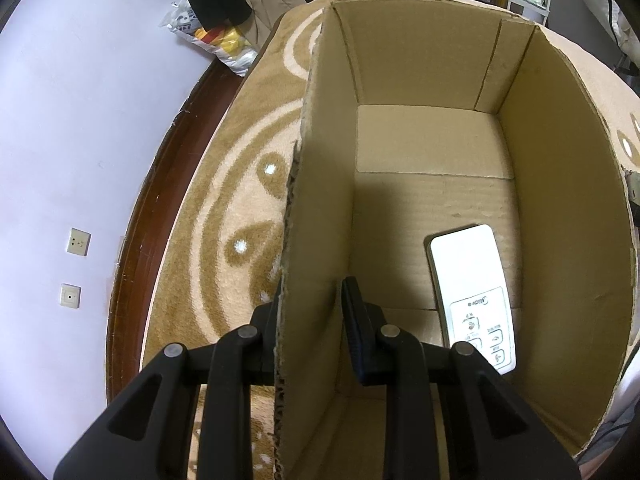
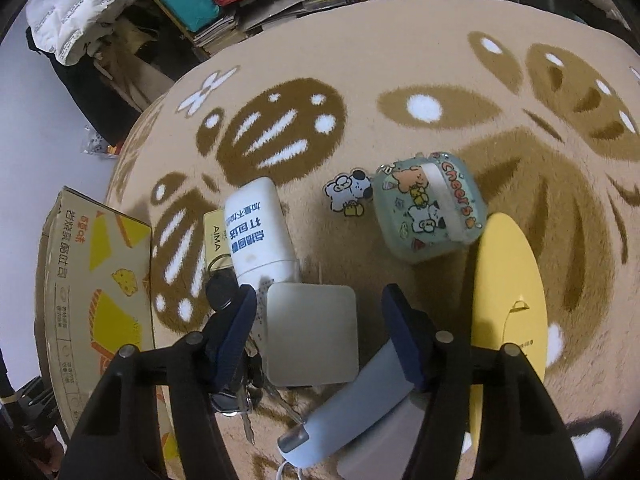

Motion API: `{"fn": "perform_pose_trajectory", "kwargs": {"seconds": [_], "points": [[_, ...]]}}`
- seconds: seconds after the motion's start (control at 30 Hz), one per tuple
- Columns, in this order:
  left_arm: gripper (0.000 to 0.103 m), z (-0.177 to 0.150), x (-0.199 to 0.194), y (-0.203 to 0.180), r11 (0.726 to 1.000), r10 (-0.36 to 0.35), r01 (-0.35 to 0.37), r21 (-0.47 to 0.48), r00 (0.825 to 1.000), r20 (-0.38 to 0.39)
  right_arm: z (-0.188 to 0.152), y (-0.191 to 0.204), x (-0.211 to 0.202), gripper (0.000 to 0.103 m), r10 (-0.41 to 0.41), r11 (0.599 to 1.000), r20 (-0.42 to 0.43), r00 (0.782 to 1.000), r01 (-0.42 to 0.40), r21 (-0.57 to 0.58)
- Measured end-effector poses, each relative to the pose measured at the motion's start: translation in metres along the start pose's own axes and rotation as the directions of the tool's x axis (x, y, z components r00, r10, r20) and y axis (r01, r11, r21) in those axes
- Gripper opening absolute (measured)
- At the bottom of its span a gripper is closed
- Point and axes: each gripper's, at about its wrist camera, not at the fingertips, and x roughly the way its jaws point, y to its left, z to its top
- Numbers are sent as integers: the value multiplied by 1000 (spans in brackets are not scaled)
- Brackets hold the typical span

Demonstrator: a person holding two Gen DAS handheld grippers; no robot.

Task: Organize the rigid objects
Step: 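Grasp the white power adapter with the right gripper, then carry the adapter over the box and release it with the right gripper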

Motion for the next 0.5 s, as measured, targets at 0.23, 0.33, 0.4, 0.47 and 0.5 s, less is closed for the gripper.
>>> {"fn": "perform_pose_trajectory", "kwargs": {"seconds": [0.23,0.33,0.4,0.47,0.5], "points": [[24,0,0,-2,1000,2,-2,1,1000,1,-5,11,3,52,0,999,-5,1000,-1,-42],[24,-1,-1,-2,1000,3,-3,1,1000,1,-4,23,-7,52,-13,996,72,997,19,-82],[24,-1,-1,-2,1000,4,-4,2,1000,1,-2,31,-15,52,15,995,118,993,-3,-104],[24,-1,-1,-2,1000,10,-10,5,1000,-2,0,42,-21,52,53,990,148,988,-32,-137],[24,-1,0,-1,1000,14,-14,3,1000,-5,0,47,-22,52,61,987,160,985,-36,-155]]}}
